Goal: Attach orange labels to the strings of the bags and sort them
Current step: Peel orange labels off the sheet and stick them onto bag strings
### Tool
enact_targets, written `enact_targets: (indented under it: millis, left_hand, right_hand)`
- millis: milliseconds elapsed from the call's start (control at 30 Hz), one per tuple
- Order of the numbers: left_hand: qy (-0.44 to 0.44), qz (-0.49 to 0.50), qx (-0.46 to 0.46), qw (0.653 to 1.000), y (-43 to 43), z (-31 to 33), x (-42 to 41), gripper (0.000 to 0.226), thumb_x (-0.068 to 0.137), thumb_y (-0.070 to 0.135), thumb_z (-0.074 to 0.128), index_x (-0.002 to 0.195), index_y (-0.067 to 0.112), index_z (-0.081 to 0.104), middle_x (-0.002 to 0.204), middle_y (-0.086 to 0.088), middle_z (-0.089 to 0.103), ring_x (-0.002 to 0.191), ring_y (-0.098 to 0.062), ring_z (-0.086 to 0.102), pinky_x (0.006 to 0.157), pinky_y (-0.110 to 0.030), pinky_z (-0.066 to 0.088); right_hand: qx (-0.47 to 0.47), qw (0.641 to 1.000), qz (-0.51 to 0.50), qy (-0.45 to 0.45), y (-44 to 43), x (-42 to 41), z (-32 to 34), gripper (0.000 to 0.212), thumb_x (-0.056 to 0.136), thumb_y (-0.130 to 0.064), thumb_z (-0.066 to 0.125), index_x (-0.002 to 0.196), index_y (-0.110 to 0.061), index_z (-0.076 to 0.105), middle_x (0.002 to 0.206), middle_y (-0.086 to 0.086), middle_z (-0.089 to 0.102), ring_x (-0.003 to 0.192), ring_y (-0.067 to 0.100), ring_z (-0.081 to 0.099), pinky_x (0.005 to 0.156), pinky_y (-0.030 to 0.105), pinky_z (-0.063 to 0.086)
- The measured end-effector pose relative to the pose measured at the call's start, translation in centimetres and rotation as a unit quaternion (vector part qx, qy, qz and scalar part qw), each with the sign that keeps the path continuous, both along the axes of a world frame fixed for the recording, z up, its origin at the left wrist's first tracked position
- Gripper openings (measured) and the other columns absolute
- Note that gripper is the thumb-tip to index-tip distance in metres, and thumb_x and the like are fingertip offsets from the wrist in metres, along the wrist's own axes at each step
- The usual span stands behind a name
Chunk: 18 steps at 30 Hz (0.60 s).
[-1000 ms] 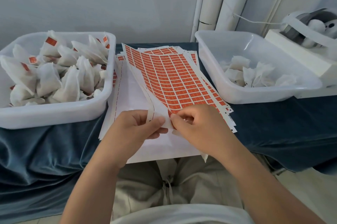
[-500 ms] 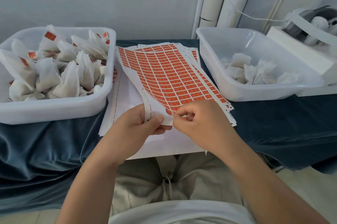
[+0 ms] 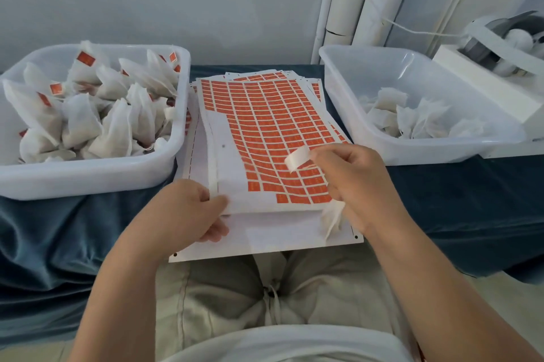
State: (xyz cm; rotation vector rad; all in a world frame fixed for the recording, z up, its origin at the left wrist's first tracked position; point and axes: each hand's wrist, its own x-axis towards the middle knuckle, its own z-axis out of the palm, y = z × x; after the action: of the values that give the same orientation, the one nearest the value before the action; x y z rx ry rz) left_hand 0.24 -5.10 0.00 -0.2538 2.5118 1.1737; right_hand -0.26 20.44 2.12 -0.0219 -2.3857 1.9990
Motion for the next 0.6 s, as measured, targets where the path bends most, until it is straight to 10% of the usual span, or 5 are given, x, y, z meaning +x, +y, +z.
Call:
enact_targets:
  millis: [133, 267, 433, 600]
  left_hand:
    - [-0.079, -0.098, -0.166, 0.978, 0.1, 0.9, 1.1, 0.072, 0.100, 0.070, 0.043, 0.064, 0.019, 0.079, 0.063, 0.005, 0.076, 0.056, -0.006, 0.073, 0.077, -0.028, 0.055]
    - [0.110, -0.094, 0.106, 0.984, 2.8, 1.9, 2.3, 0.062, 0.082, 0.089, 0.042, 0.092, 0.041, 0.079, 0.087, 0.019, 0.080, 0.076, -0.002, 0.076, 0.062, -0.019, 0.056]
    - [0.154, 0.100, 0.405, 0.895, 7.5, 0.3, 2.6, 0.021, 0.094, 0.053, 0.066, 0.095, 0.037, 0.080, 0.103, 0.008, 0.081, 0.091, -0.009, 0.077, 0.064, -0.022, 0.055]
    - [0.171, 0.184, 0.471, 0.845, 7.7, -0.5, 2.3, 0.016, 0.099, 0.038, 0.070, 0.089, 0.033, 0.082, 0.103, 0.000, 0.082, 0.088, -0.010, 0.077, 0.065, -0.022, 0.052]
  right_hand:
    - [-0.078, 0.997, 0.005, -0.027, 0.0, 0.3, 0.3, 0.032, 0.102, -0.026, 0.065, 0.071, -0.029, 0.074, 0.056, -0.012, 0.058, 0.042, 0.005, 0.050, 0.050, 0.018, 0.043]
    - [-0.130, 0.990, 0.028, -0.041, -0.9, 0.5, -0.4, 0.033, 0.103, -0.024, 0.064, 0.071, -0.028, 0.073, 0.056, -0.004, 0.044, 0.045, 0.007, 0.033, 0.048, 0.022, 0.033]
    - [-0.134, 0.990, 0.045, -0.028, -2.1, 1.1, -1.1, 0.021, 0.101, -0.035, 0.062, 0.090, -0.030, 0.079, 0.059, -0.008, 0.048, 0.047, 0.008, 0.039, 0.048, 0.019, 0.037]
    - [-0.160, 0.983, 0.084, -0.023, -2.2, 0.7, -1.0, 0.031, 0.098, -0.029, 0.053, 0.115, -0.036, 0.077, 0.068, -0.002, 0.045, 0.056, 0.009, 0.039, 0.052, 0.024, 0.039]
